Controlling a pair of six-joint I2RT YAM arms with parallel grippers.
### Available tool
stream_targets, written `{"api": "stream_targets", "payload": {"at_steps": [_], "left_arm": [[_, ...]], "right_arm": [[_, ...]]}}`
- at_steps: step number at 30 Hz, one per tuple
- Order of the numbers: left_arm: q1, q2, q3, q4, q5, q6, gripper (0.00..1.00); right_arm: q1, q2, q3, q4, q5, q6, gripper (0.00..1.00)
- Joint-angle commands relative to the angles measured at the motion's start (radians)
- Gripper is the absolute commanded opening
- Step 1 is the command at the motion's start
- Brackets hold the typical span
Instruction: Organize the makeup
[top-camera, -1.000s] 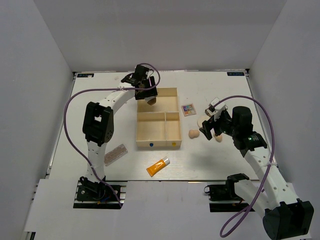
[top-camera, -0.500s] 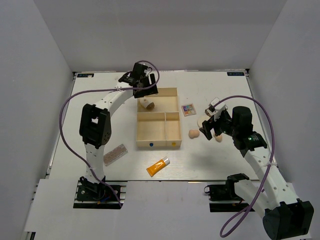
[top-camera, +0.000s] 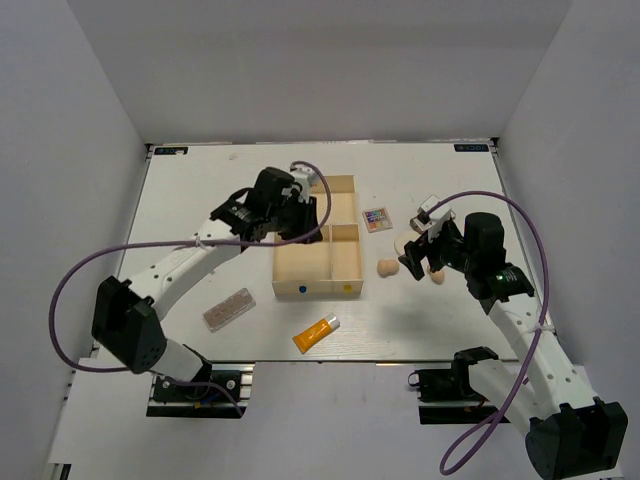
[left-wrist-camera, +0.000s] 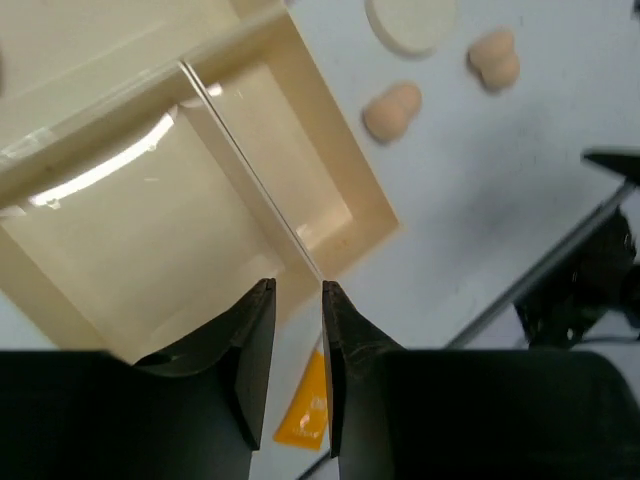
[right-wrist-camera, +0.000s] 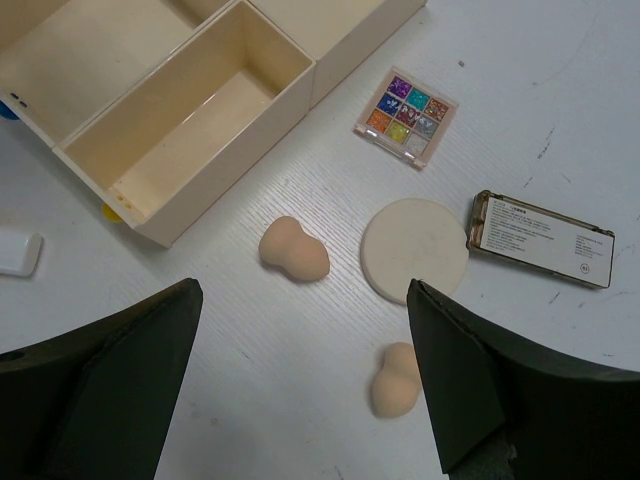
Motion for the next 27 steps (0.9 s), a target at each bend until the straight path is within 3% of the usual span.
{"api": "stream_targets", "payload": {"at_steps": [1, 5, 9, 13, 15, 18, 27], "left_arm": [[-0.069, -0.080, -0.091, -0.093, 0.049, 0.132, 0.36], [-0.232, -0.089, -0.165, -0.136, 0.043, 0.174, 0.48], [-0.353, -0.060, -0.221, -0.205, -0.123, 0.151, 0.59], [-0.461, -0.040, -0.247, -0.233, -0.204, 0.107, 0.65], [-0.505, -0.028, -0.249, -0.250, -0.333, 0.081, 0.67], [-0.540, 0.028, -0.248, -0.251, -0.415, 0.062, 0.71], [-0.596, 0.241, -0.176, -0.221, -0.422, 0.079, 0.76]], "right_arm": [[0.003, -0.007, -0.006, 0.031, -0.002, 0.008, 0.89], [0.005, -0.001, -0.006, 0.031, 0.006, 0.008, 0.89], [-0.003, -0.006, -0.004, 0.030, 0.011, 0.006, 0.89], [-0.002, -0.006, -0.003, 0.033, 0.020, 0.005, 0.89], [0.001, -0.007, -0.004, 0.034, 0.023, 0.003, 0.89], [0.000, -0.009, -0.003, 0.034, 0.023, 0.005, 0.89], [-0.002, -0.012, -0.006, 0.033, 0.026, 0.003, 0.89]]}}
